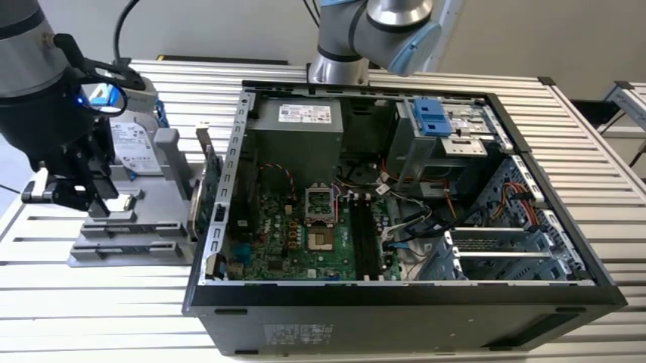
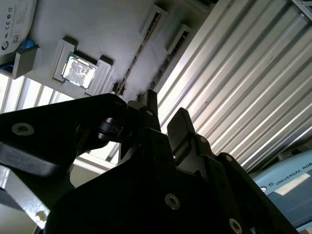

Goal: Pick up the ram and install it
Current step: 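Pick up the ram and move it above insertion slot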

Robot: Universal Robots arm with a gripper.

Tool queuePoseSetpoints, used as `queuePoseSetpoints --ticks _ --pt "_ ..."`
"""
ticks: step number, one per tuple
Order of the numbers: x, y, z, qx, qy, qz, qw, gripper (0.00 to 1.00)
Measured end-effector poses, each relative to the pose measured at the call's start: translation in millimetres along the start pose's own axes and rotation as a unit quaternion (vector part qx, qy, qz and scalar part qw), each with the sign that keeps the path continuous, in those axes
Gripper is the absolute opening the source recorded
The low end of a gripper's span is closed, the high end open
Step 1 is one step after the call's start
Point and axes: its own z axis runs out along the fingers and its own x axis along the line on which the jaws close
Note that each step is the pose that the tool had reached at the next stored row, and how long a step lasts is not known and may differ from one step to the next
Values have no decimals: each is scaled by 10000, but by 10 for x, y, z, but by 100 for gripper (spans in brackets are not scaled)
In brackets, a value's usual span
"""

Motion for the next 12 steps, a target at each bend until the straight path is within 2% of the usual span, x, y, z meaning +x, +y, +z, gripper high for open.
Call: queuePoseSetpoints --ticks 12 --pt "-2 6 83 0 0 0 10000 100"
